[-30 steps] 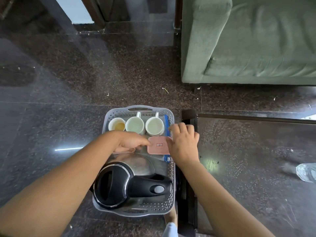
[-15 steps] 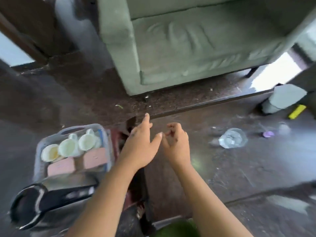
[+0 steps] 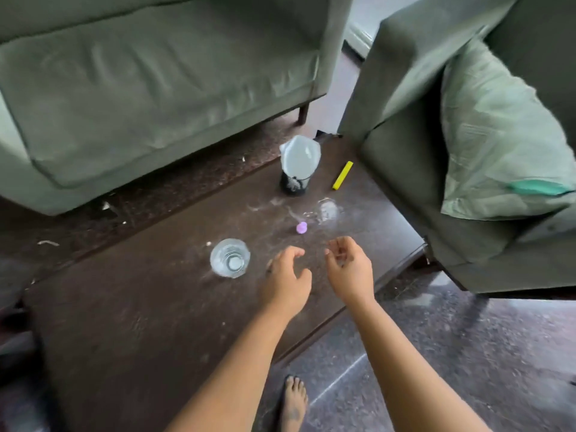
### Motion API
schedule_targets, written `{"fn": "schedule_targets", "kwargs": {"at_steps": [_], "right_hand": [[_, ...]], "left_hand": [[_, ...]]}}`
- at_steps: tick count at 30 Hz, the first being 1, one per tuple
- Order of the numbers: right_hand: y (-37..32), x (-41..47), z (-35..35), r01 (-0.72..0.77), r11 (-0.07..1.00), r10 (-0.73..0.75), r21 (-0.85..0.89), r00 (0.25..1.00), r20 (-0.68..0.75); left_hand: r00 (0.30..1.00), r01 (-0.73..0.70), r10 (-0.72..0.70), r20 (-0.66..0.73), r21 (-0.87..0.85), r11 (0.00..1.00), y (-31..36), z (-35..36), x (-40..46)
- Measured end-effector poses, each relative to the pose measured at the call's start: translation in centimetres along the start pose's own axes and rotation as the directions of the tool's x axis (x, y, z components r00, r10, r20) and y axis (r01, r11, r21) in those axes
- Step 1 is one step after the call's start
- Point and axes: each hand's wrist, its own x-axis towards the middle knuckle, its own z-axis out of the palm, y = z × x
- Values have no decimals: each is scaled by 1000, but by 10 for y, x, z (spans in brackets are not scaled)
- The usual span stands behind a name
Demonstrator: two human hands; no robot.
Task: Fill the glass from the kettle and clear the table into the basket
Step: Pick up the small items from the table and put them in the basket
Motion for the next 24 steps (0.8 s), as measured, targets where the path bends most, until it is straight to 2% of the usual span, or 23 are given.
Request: {"fn": "schedule_targets", "kwargs": {"at_steps": [5, 7, 11, 16, 20, 24], "right_hand": [[43, 65, -16, -89, 996, 89, 0, 995, 46], [54, 90, -9, -59, 996, 63, -66, 995, 72], [62, 140, 12, 49, 970, -20, -236, 992, 126], [51, 219, 36, 190, 932, -149, -308, 977, 152], [48, 267, 53, 145, 915, -95, -377, 984, 150], [57, 270, 60, 159, 875, -87, -457, 981, 175]], "left_hand": [[999, 22, -30, 45, 159, 987, 4, 41, 38], [999, 21, -27, 27, 209, 978, -1, 47, 56], [999, 41, -35, -35, 203, 978, -7, 51, 94], [993, 3, 22, -116, 217, 976, -9, 61, 139], [991, -56, 84, -103, 249, 967, -18, 66, 159], [992, -48, 74, -98, 244, 969, -25, 68, 167]]}}
